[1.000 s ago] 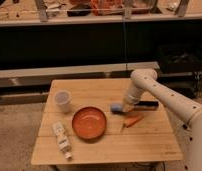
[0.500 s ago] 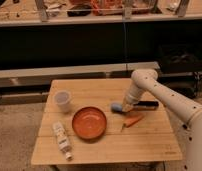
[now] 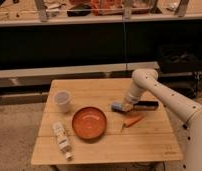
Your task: Wipe the white sponge on the table
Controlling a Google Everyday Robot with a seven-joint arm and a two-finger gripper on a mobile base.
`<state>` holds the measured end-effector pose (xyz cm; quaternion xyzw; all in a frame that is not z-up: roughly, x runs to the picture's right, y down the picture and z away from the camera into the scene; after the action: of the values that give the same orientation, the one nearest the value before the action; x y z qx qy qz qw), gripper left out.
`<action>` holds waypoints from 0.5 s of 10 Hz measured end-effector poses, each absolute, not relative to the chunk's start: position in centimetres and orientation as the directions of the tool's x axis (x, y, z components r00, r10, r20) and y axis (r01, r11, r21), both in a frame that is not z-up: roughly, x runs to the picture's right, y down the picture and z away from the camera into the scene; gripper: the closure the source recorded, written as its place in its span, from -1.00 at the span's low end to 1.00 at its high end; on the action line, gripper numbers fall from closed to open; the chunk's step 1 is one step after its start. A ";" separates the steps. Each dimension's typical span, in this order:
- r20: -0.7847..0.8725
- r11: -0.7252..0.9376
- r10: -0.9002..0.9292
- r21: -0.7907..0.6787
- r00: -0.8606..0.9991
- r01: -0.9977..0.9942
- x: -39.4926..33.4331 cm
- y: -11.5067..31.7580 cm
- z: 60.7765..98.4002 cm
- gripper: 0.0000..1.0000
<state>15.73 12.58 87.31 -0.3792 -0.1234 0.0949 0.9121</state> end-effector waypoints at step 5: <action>0.096 0.666 0.338 -0.727 0.936 -0.165 15.3 12.0 88.0 1.00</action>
<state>15.33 12.04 87.97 -0.3841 -0.1120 0.1388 0.9059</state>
